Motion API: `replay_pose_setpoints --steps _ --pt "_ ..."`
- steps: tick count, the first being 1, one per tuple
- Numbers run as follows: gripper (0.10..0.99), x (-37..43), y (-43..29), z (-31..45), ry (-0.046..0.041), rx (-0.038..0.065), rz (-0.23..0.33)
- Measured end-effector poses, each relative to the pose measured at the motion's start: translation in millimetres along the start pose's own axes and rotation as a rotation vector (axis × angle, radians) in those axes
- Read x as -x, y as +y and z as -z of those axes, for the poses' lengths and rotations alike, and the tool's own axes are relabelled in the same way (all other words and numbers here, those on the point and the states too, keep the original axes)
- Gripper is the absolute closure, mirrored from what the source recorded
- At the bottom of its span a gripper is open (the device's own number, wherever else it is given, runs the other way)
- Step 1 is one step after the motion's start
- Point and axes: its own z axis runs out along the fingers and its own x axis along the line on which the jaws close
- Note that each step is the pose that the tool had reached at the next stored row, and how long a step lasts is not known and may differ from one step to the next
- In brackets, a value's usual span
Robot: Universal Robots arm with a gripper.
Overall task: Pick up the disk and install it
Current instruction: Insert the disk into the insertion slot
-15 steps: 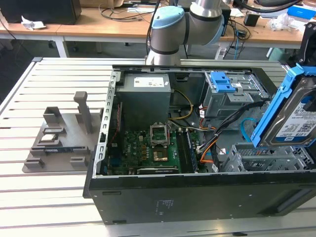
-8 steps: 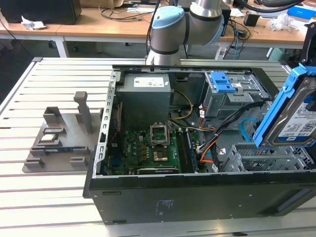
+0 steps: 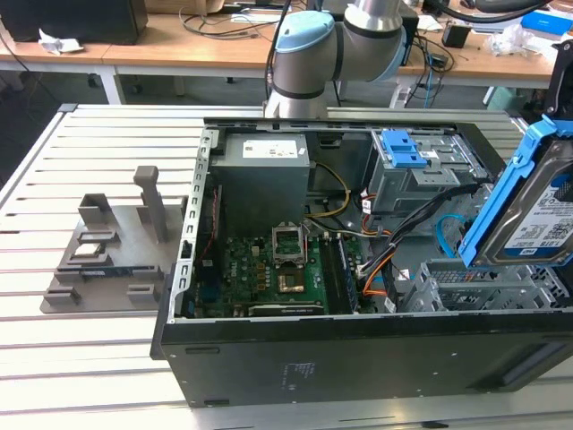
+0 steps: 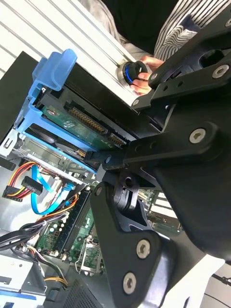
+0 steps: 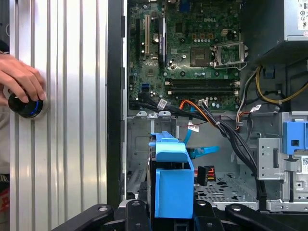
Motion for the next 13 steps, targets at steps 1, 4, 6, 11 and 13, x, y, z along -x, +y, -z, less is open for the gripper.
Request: replay_pose_setpoints --steps 1,4,6,11,13 --pt "0.729 0.2 -0.1 -2.0 0.0000 0.000 0.000" --pt "0.729 0.8 0.7 -6.9 0.0000 0.000 0.000" --pt "0.729 1.9 8.6 -10.5 0.0000 0.000 0.000" --pt "0.729 6.7 17.3 -20.4 -0.0001 0.000 0.000" --pt "0.729 7.2 19.0 -24.1 0.0000 0.000 0.000"
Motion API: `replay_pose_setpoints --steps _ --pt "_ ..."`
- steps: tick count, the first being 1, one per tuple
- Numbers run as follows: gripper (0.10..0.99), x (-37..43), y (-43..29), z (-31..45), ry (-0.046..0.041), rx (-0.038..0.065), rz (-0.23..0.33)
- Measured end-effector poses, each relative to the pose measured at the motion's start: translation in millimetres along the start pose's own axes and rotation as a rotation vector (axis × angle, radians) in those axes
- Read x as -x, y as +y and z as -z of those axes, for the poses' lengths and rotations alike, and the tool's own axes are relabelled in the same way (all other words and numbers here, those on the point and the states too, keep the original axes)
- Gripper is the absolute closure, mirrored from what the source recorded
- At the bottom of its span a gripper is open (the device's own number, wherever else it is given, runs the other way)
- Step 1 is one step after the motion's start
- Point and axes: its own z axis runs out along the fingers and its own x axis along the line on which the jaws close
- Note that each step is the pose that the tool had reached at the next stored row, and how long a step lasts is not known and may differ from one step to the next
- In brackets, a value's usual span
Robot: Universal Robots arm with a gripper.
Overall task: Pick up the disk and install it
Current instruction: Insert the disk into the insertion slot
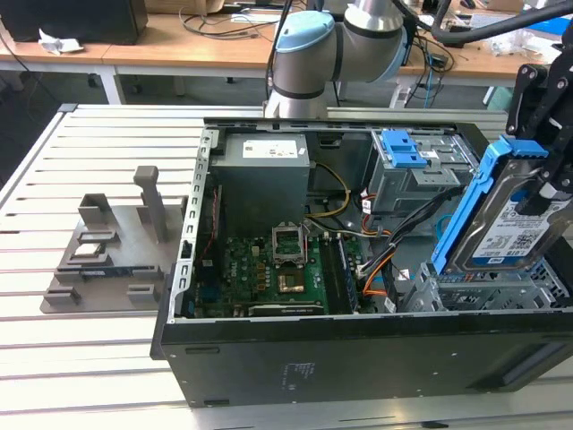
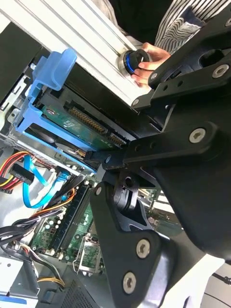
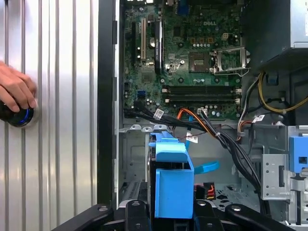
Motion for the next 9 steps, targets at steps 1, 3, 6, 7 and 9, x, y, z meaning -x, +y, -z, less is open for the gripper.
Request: replay_pose_setpoints --steps 1,3,6,7,9 --pt "0.729 0.1 1.1 -2.1 -0.0001 0.000 0.000" --pt "0.729 0.2 1.4 -4.4 0.0001 0.000 0.000" --pt "0.729 0.1 1.5 -6.5 0.0002 0.000 0.000" --pt "0.729 0.1 1.5 -6.9 0.0001 0.000 0.000" --pt "0.729 0.2 1.2 -9.2 0.0000 0.000 0.000"
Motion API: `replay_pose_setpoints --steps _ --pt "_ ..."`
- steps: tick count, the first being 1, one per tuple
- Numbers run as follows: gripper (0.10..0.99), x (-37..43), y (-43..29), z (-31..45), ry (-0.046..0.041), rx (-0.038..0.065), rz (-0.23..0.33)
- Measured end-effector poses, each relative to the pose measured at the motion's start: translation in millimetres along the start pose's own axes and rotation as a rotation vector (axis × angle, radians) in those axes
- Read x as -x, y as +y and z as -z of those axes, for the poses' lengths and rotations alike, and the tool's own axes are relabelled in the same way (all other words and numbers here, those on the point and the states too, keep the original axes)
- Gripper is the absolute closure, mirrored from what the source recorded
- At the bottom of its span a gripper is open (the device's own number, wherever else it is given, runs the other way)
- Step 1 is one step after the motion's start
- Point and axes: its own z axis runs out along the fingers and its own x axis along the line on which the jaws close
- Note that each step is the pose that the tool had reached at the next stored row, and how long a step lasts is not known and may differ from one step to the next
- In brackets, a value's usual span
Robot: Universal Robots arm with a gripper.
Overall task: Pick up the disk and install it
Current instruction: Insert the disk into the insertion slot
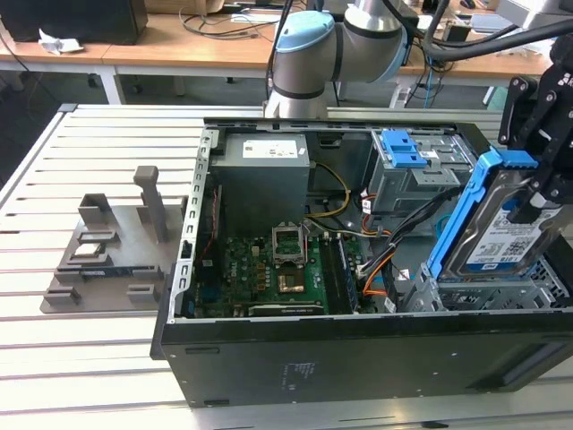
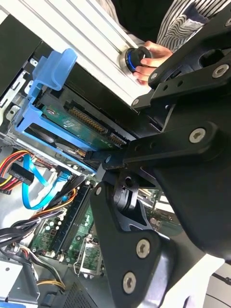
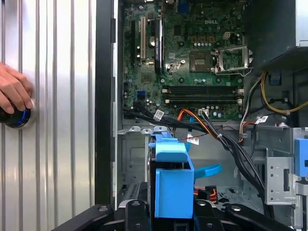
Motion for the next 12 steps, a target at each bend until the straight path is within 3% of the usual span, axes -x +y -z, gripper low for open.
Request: replay_pose_setpoints --steps 8,12 --pt "0.729 0.4 -2.7 -6.1 0.0001 0.000 0.000" --pt "0.729 1.0 -3.0 -17.2 0.0001 0.000 0.000"
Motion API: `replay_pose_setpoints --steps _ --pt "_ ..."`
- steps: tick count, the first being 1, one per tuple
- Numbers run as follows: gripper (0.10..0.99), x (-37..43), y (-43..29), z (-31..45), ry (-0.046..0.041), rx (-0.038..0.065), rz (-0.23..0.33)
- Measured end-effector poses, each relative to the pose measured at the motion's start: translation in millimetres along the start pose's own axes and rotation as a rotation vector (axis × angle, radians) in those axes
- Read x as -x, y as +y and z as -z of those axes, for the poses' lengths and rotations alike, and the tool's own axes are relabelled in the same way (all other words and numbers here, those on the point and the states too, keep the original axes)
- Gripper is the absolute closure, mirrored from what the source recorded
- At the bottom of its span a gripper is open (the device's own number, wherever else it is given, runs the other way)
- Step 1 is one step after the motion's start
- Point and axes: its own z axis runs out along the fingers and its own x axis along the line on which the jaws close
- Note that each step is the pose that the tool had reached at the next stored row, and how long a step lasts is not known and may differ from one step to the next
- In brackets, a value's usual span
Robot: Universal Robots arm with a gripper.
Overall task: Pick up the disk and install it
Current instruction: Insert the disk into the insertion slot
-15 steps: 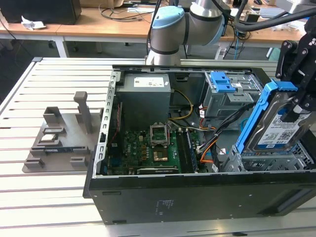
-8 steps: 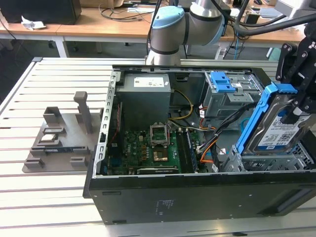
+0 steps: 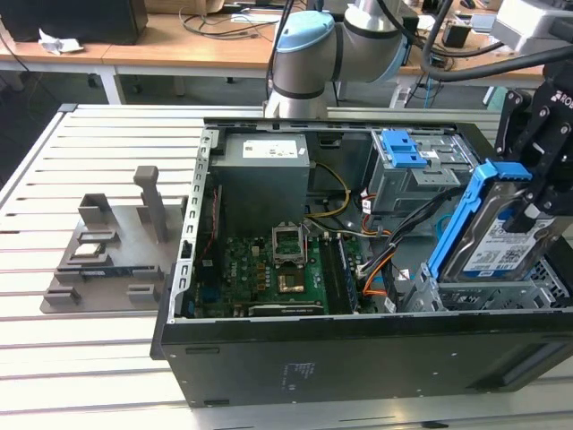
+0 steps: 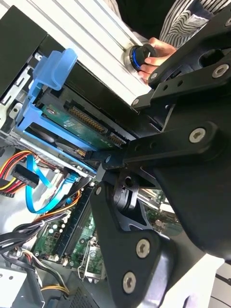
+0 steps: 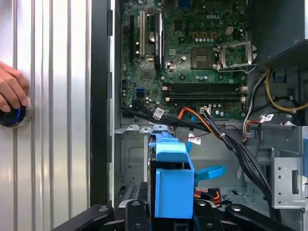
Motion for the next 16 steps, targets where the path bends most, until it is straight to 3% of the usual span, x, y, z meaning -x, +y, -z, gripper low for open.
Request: replay_pose_setpoints --steps 5,9,16 --pt "0.729 1.1 -0.7 -19.4 0.0001 0.000 0.000" --pt "0.729 1.6 -1.0 -28.1 0.0001 0.000 0.000" --pt "0.729 1.7 -1.1 -29.9 0.0000 0.000 0.000"
